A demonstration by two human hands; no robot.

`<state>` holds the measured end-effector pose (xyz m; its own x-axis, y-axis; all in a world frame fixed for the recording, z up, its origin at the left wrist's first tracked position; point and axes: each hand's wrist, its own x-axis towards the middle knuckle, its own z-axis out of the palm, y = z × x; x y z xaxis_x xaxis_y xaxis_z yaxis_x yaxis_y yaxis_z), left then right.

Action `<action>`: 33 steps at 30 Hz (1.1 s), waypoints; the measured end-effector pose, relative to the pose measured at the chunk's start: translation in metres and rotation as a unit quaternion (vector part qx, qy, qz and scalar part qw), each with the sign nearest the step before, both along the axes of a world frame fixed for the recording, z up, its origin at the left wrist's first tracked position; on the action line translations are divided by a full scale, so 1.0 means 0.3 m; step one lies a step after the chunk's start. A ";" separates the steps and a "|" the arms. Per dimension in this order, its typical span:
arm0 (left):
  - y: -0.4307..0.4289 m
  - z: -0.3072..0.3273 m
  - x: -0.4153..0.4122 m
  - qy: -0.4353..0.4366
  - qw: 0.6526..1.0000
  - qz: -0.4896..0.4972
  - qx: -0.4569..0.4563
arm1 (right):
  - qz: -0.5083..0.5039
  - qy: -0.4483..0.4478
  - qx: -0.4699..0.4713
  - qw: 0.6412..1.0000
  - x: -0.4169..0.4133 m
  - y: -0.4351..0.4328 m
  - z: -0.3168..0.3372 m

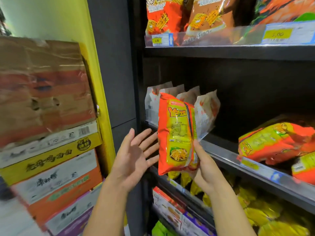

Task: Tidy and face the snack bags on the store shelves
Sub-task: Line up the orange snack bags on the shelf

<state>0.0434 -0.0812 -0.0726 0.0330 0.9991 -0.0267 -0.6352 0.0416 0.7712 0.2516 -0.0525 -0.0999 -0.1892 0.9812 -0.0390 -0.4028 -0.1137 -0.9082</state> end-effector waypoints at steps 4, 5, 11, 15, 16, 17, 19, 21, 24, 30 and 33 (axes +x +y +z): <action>-0.052 -0.018 -0.055 0.016 1.000 0.004 -0.009 | -0.001 -0.031 0.009 0.999 -0.047 -0.043 -0.020; -0.065 -0.022 -0.067 0.022 1.000 0.001 -0.008 | 0.003 -0.040 0.018 0.999 -0.059 -0.056 -0.018; -0.125 -0.047 -0.087 0.171 0.985 -0.006 0.006 | -0.005 -0.143 0.081 0.986 -0.121 -0.127 -0.015; -0.160 -0.041 -0.075 0.287 0.957 0.040 0.019 | -0.013 -0.222 0.136 0.965 -0.167 -0.173 0.000; -0.167 -0.037 -0.082 0.297 0.953 0.048 0.019 | -0.006 -0.223 0.137 0.965 -0.174 -0.182 0.002; -0.170 -0.036 -0.090 0.297 0.954 0.043 0.016 | -0.003 -0.209 0.130 0.969 -0.175 -0.190 0.002; -0.183 -0.031 -0.111 0.259 0.965 0.038 0.003 | -0.009 -0.136 0.095 0.986 -0.167 -0.199 0.000; -0.187 -0.040 -0.136 0.173 0.984 0.020 -0.037 | -0.006 -0.056 0.059 0.997 -0.156 -0.208 0.008; -0.195 -0.058 -0.161 0.063 0.995 0.027 -0.071 | 0.014 -0.021 0.058 0.998 -0.150 -0.222 0.021; -0.219 -0.069 -0.174 0.106 0.991 0.038 -0.073 | 0.007 -0.049 0.072 0.996 -0.181 -0.233 0.030; -0.235 -0.055 -0.171 0.180 0.981 0.044 -0.055 | 0.018 -0.079 0.086 0.993 -0.202 -0.246 0.034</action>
<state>-0.0080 -0.1516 -0.0891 -0.0836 0.9882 -0.1283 -0.3272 0.0944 0.9402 0.1909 -0.1263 -0.0896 -0.2291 0.9686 0.0964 -0.2520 0.0366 -0.9670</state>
